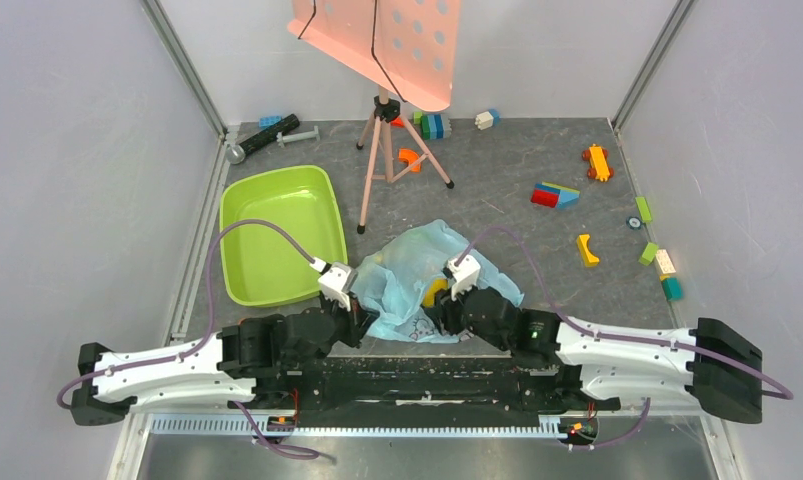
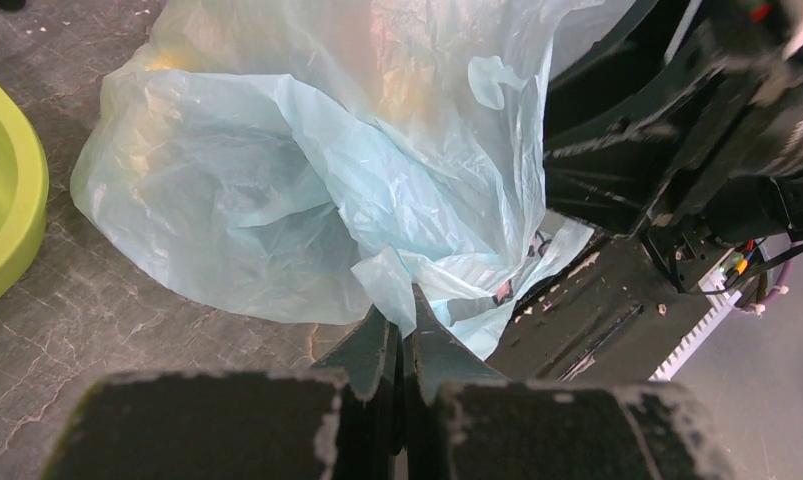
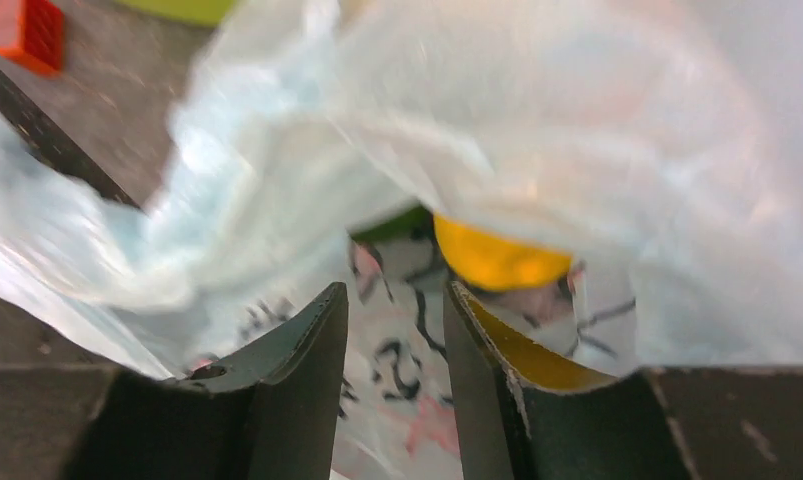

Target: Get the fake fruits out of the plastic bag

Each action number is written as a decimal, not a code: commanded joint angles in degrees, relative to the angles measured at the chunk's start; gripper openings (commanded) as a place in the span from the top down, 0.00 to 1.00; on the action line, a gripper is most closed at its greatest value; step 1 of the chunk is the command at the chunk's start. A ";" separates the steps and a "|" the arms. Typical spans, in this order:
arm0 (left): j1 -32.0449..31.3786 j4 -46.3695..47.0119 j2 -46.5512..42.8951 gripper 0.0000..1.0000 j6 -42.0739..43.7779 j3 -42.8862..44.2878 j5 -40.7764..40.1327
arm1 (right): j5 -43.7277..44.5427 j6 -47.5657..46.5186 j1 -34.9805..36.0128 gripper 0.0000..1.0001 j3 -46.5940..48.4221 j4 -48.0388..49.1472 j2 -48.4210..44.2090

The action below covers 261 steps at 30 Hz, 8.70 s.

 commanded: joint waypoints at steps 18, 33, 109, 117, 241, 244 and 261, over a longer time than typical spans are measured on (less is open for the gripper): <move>-0.29 -0.69 -1.87 0.98 -4.75 -2.25 -3.94 | 7.83 -4.22 -4.00 0.42 13.70 -3.35 14.28; -0.30 -0.60 -1.84 0.98 -5.64 -3.25 -4.38 | 4.19 -5.81 -7.47 0.25 14.07 0.00 21.76; -0.30 -3.20 -9.06 0.94 -15.83 -8.42 -13.84 | -24.21 -10.36 -7.71 0.55 40.92 -26.66 0.03; -0.24 -4.43 -12.27 0.98 -14.71 -8.51 -13.04 | -20.50 -14.61 -7.80 0.55 52.36 -22.33 16.73; -4.68 11.87 29.51 0.42 6.23 23.81 3.45 | -5.32 -12.03 -10.84 0.90 31.88 -41.72 -19.55; -4.70 15.13 31.84 0.36 6.31 22.40 -2.60 | -6.51 -11.45 -10.83 0.92 31.09 -41.48 -19.74; -5.25 36.03 38.14 0.47 1.11 -0.11 2.36 | -5.49 -8.65 -10.83 0.97 26.43 -39.82 -20.30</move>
